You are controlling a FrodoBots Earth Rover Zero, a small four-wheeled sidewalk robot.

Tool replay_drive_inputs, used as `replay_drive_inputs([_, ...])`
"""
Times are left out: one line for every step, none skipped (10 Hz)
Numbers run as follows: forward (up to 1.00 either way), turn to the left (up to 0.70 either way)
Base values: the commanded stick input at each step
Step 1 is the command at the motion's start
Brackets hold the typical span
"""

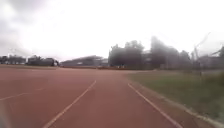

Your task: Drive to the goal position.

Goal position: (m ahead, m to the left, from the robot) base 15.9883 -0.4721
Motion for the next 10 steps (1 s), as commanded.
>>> replay_drive_inputs([0.70, 0.05])
replay_drive_inputs([0.70, 0.05])
replay_drive_inputs([0.70, 0.06])
replay_drive_inputs([0.70, 0.00])
replay_drive_inputs([0.70, 0.00])
replay_drive_inputs([0.70, 0.04])
replay_drive_inputs([0.70, 0.01])
replay_drive_inputs([0.70, 0.01])
replay_drive_inputs([0.70, 0.02])
replay_drive_inputs([0.70, 0.02])
